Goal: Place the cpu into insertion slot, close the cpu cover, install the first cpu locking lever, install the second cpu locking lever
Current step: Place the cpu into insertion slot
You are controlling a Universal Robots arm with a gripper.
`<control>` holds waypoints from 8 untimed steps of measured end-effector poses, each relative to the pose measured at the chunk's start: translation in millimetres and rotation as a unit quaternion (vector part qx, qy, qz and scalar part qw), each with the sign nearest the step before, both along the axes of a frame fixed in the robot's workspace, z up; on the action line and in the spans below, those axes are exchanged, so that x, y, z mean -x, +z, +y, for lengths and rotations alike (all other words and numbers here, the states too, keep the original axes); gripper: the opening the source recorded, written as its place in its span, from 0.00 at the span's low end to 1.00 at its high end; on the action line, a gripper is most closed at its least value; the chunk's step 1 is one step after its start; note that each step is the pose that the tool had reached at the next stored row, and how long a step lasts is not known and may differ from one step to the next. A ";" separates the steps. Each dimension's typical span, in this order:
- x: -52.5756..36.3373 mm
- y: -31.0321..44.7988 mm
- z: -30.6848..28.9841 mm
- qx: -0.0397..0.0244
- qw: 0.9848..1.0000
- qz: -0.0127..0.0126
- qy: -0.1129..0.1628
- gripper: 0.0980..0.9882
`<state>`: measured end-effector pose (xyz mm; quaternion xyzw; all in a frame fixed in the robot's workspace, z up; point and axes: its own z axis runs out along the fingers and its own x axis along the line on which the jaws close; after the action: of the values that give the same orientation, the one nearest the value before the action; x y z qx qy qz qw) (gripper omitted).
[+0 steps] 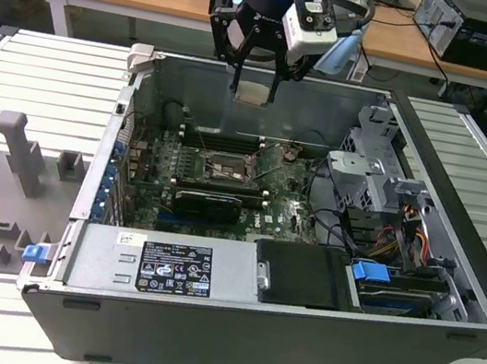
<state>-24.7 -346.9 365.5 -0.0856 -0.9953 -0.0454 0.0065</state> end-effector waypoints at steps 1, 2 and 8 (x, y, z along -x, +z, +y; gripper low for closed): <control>0.0 0.0 0.0 0.000 1.000 0.000 -0.002 0.48; 0.0 0.0 0.0 0.000 1.000 0.000 -0.003 0.48; 0.0 0.0 0.0 0.000 1.000 0.000 -0.015 0.48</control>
<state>-24.7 -346.9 365.5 -0.1004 -0.9939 -0.0455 0.0059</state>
